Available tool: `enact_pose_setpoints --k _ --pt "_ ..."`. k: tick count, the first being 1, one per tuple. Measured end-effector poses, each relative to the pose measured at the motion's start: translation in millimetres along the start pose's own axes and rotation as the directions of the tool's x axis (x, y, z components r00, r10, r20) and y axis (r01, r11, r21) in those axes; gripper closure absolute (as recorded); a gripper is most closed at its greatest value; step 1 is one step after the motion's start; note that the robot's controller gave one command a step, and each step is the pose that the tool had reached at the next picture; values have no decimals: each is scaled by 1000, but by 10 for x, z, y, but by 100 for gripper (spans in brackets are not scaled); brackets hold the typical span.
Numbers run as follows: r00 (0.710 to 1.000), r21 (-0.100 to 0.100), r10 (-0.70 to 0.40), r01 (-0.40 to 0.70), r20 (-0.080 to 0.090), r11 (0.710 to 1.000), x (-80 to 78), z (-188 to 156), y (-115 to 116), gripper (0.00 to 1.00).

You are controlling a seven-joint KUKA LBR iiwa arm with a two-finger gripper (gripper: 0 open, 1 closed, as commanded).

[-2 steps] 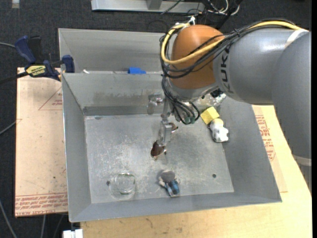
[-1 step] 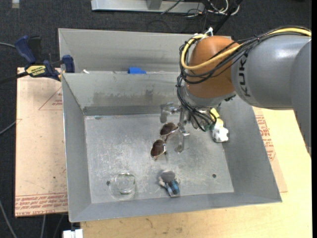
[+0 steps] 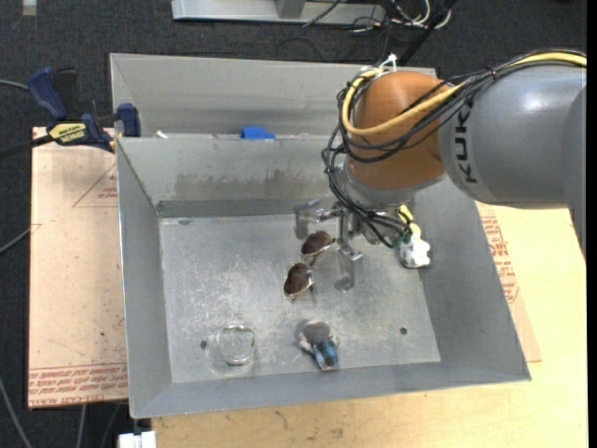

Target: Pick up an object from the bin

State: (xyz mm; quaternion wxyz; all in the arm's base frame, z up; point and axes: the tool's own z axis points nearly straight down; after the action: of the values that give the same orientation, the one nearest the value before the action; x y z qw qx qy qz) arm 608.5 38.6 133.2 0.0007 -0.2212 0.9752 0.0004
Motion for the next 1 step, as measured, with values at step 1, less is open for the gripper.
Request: enact_pose_setpoints --k 1 --pt "998 0 -66 66 3 998 -111 623 -54 0"
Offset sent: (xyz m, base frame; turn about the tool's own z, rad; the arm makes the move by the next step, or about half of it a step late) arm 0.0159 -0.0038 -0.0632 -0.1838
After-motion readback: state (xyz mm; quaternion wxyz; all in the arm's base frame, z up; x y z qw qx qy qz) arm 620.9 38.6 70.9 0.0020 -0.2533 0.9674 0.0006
